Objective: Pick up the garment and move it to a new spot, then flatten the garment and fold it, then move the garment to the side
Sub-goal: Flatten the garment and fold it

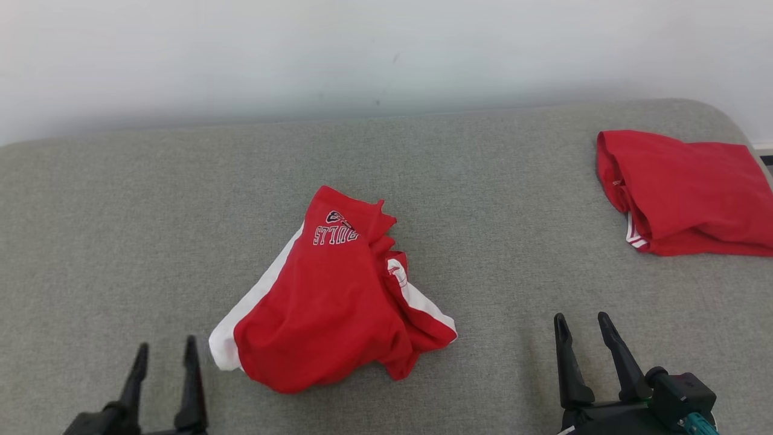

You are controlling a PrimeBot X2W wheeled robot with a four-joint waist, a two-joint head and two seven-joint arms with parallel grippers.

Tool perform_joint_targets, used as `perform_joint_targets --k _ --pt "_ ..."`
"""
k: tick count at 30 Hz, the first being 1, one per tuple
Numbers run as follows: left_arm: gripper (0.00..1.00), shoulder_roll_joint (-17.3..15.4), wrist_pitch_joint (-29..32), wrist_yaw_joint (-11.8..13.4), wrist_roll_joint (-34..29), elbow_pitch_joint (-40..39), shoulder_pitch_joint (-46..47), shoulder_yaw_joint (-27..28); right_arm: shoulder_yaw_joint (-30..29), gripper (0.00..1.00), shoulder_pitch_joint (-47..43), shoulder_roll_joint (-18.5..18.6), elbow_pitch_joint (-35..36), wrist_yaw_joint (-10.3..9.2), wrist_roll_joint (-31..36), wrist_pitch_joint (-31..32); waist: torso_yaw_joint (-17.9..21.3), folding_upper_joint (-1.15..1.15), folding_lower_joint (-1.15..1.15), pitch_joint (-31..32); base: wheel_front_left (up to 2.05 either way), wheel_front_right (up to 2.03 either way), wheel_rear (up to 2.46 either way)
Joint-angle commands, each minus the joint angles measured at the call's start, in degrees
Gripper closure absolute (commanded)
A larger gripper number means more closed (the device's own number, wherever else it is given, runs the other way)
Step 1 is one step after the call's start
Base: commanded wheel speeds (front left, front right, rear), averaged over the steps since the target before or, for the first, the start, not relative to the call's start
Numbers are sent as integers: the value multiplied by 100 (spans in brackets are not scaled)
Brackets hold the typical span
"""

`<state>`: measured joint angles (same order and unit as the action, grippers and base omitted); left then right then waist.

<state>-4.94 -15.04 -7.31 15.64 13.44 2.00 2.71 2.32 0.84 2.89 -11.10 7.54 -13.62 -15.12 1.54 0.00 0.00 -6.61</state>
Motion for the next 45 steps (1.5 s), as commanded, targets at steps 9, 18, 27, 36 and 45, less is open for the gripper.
perform_joint_targets --k 9,18,27,36,45 --pt "0 206 -16 1 -303 -339 -367 358 123 0 58 -6 20 -14 88 0 -105 0 0 -68 0 0 0" --pt "0 208 -16 66 -59 -298 -299 198 1183 0 629 193 -194 -15 40 0 -344 0 0 -1 0 0 0" --pt "0 208 -16 100 -4 -300 -265 57 2157 0 1654 429 -1372 -14 -220 0 -653 0 0 0 0 0 0" --pt "0 208 -16 129 86 -241 -259 -96 2266 100 2499 475 -2863 -15 -511 0 -939 0 0 -15 0 0 0" --pt "0 207 -16 166 122 -248 -340 -129 943 100 2464 923 -3058 -15 -556 0 -888 0 0 -1 0 0 0"
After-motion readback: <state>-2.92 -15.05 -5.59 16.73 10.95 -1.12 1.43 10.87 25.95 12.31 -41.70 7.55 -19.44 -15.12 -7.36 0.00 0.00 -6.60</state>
